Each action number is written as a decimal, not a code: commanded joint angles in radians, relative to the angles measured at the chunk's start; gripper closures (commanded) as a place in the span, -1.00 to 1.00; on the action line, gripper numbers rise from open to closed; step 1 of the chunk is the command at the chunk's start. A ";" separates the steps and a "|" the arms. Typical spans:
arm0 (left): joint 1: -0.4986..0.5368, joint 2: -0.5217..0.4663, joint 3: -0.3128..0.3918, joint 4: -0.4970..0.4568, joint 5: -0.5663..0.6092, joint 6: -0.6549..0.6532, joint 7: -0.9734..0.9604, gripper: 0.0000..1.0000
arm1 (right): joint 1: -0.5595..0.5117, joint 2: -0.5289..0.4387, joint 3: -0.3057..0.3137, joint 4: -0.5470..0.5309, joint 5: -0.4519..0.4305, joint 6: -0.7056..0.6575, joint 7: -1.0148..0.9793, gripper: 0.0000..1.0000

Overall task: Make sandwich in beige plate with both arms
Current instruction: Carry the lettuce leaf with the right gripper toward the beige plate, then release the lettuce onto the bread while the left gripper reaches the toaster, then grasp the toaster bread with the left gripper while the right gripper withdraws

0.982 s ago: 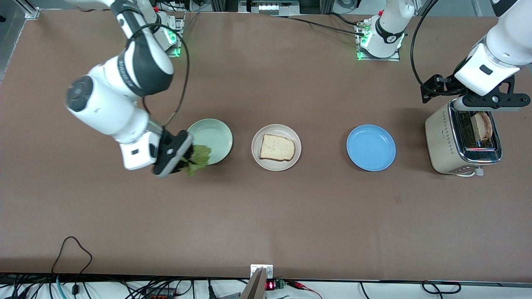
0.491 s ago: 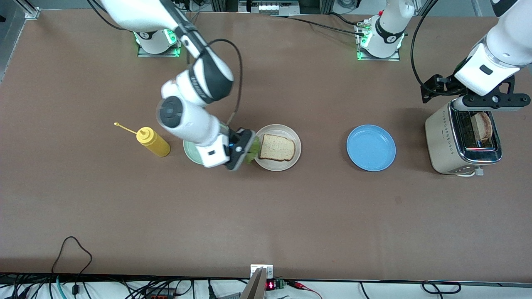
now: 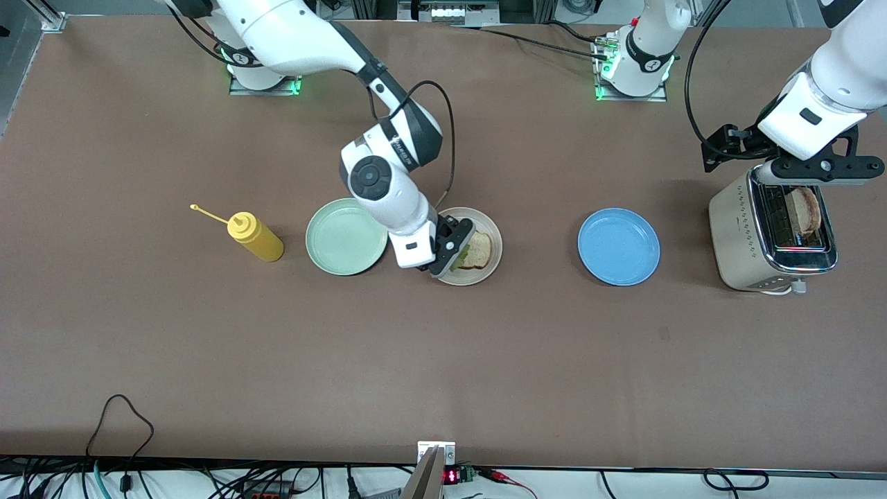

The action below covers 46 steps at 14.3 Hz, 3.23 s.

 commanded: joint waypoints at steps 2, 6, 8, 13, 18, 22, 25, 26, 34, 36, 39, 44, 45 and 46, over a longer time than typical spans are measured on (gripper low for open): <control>0.002 0.009 0.002 0.023 -0.020 -0.018 0.006 -1.00 | 0.023 0.045 0.010 0.033 -0.065 0.054 0.098 1.00; 0.002 0.010 0.002 0.023 -0.020 -0.018 0.006 -1.00 | 0.023 0.045 0.011 0.027 -0.092 0.069 0.112 -0.99; 0.002 0.010 0.002 0.023 -0.020 -0.018 0.006 -1.00 | 0.026 0.047 0.011 0.027 -0.089 0.071 0.147 -1.00; 0.002 0.010 0.002 0.023 -0.020 -0.018 0.006 -1.00 | 0.037 0.034 0.011 0.029 -0.077 0.060 0.184 -1.00; 0.002 0.009 0.002 0.023 -0.020 -0.018 0.006 -1.00 | -0.007 -0.054 0.011 0.027 -0.074 -0.019 0.283 -1.00; 0.004 0.010 0.003 0.022 -0.022 -0.019 0.000 -1.00 | -0.135 -0.175 0.011 0.026 -0.083 -0.212 0.314 -1.00; 0.005 0.033 0.014 0.023 -0.009 -0.056 -0.001 -1.00 | -0.230 -0.257 0.011 0.024 -0.091 -0.328 0.310 -1.00; 0.016 0.036 0.016 0.023 -0.009 -0.057 -0.001 -1.00 | -0.268 -0.284 0.011 0.021 -0.091 -0.374 0.307 -1.00; 0.200 0.166 0.019 0.019 0.174 -0.048 0.141 -1.00 | -0.587 -0.456 0.033 0.023 -0.169 -0.737 0.320 -1.00; 0.252 0.193 0.019 0.007 0.225 -0.002 0.163 -1.00 | -0.656 -0.492 0.071 0.023 -0.226 -0.817 0.328 -1.00; 0.335 0.220 0.019 -0.051 0.228 0.161 0.297 -1.00 | -0.727 -0.567 0.100 0.013 -0.264 -0.891 0.397 -1.00; 0.413 0.214 0.017 -0.193 0.228 0.341 0.396 -0.83 | -0.785 -0.702 0.111 -0.056 -0.261 -0.908 0.426 -1.00; 0.424 0.216 0.017 -0.210 0.228 0.360 0.416 -0.83 | -0.788 -0.725 0.111 -0.074 -0.260 -0.908 0.443 -1.00; 0.438 0.214 0.017 -0.225 0.228 0.366 0.424 -0.82 | -0.791 -0.745 0.112 -0.088 -0.264 -0.906 0.449 -1.00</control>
